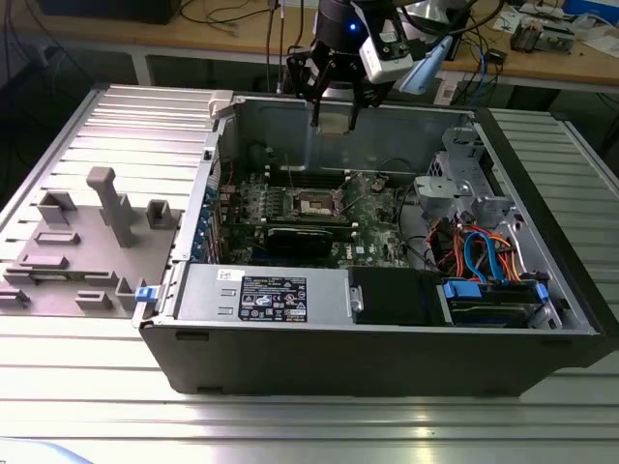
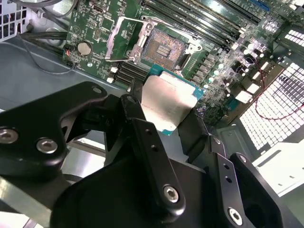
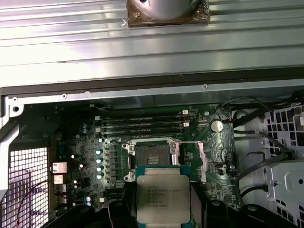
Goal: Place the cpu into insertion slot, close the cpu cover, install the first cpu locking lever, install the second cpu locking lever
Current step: 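Place the cpu into insertion slot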
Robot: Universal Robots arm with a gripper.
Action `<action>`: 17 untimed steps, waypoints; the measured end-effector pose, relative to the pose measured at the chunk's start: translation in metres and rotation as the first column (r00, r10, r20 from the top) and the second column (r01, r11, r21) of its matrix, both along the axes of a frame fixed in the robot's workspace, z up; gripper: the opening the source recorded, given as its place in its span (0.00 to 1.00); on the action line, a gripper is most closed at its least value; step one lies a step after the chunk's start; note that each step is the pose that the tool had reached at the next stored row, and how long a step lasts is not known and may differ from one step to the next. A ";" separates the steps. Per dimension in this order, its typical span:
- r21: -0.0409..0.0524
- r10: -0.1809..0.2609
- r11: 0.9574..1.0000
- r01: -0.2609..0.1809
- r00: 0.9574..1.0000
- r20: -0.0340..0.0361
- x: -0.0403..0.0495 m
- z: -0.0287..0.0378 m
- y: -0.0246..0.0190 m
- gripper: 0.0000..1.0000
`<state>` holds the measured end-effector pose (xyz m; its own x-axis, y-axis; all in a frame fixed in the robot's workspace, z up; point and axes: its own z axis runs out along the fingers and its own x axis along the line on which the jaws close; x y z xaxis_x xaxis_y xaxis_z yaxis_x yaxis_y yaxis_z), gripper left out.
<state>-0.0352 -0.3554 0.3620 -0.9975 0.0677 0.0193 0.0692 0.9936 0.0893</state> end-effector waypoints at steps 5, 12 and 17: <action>0.000 0.000 1.000 0.000 1.000 0.000 0.0000 0.0000 0.0000 0.54; 0.000 -0.007 1.000 0.007 1.000 0.000 0.0000 0.0000 0.0000 0.54; 0.000 -0.024 1.000 0.024 1.000 0.000 0.0000 0.0000 0.0000 0.54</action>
<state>-0.0352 -0.3554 0.3620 -0.9956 0.0921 0.0193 0.0935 0.9916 0.0894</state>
